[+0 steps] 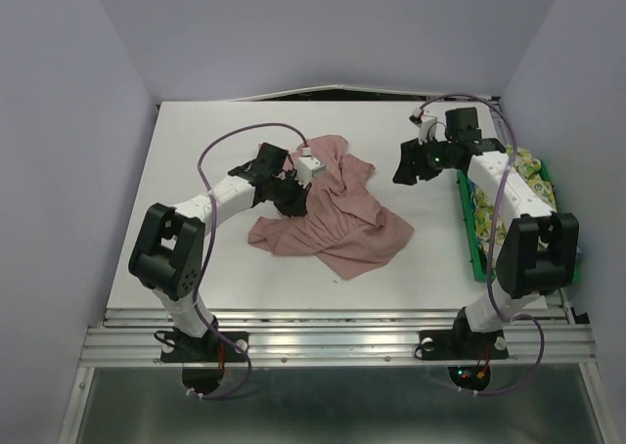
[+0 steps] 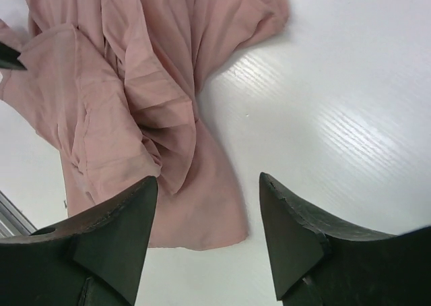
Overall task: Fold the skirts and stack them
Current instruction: Flatten the skirt out
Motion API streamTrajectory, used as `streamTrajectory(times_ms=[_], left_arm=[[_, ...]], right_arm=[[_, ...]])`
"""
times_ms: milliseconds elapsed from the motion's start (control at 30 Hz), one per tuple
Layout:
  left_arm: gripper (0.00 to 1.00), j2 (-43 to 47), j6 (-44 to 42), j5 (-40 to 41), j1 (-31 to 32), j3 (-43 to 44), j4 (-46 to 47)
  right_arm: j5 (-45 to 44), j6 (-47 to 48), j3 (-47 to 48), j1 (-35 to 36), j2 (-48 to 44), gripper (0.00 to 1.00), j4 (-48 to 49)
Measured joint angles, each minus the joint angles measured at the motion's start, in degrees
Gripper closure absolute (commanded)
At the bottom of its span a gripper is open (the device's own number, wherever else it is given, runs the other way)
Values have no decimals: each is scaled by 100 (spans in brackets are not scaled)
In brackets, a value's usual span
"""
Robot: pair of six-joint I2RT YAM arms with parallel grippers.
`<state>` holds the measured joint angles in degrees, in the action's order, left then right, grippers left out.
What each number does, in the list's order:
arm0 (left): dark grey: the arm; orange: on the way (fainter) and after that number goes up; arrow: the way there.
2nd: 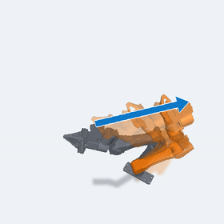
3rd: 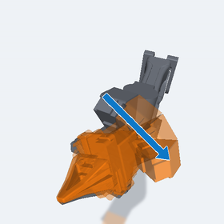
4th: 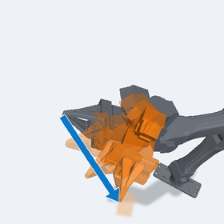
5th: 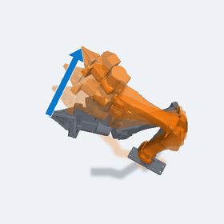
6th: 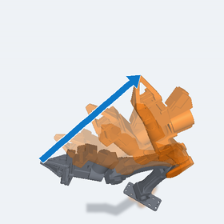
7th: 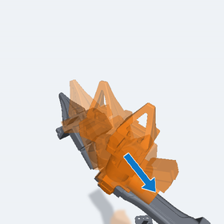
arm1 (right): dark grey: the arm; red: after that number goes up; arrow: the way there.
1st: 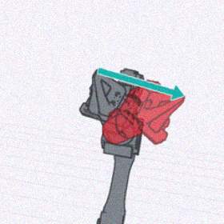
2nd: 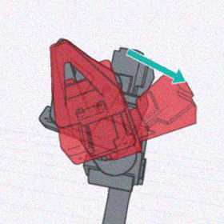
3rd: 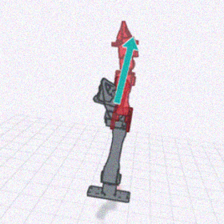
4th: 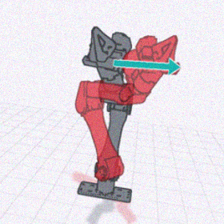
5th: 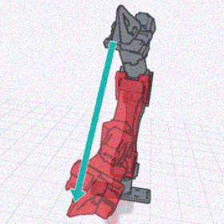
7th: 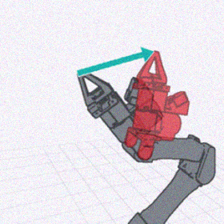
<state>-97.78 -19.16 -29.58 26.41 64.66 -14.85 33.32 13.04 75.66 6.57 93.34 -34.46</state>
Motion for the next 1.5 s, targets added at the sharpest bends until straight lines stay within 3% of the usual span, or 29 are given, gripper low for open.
streamTrajectory(times_ms=[133,333,400,500,533,567,700,867,967,1133,1233,1367,1433,1467,1500], left_arm=[[100,428,-125,-26,396,0,-94],[100,944,-599,131,2498,-61,-61],[93,776,-750,188,3062,-146,-70],[68,205,-901,361,3462,-219,-170],[53,50,-898,444,3464,-219,-229],[36,-72,-918,531,3447,-219,-271],[32,-109,-960,848,3335,-229,-372],[31,857,-977,870,3088,-216,-380],[33,1342,-811,452,2312,92,-472],[33,1222,-560,376,444,863,-374],[31,811,-466,435,-125,1115,-407],[28,2,-350,470,-415,1298,-468],[28,-332,-262,481,-527,1353,-463],[29,-538,-201,481,-586,1401,-468],[30,-691,-127,481,-636,1443,-452]], right_arm=[[72,-46,291,-181,0,33,-125],[151,-81,391,-192,7,32,-295],[166,-68,422,-192,46,31,-413],[173,7,544,-192,146,29,-605],[192,39,619,-192,201,27,-697],[216,66,673,-192,243,27,-756],[323,92,844,-192,433,27,-892],[422,-2,1001,-120,739,27,-881],[417,-116,1056,55,881,27,-822],[354,-223,1178,610,1108,28,-691],[232,-236,1335,826,1287,28,-632],[24,-306,1491,975,1655,27,-492],[-59,-365,1530,964,1816,36,-450],[-96,-389,1541,960,1928,48,-422],[-116,-415,1541,955,1989,53,-411]])
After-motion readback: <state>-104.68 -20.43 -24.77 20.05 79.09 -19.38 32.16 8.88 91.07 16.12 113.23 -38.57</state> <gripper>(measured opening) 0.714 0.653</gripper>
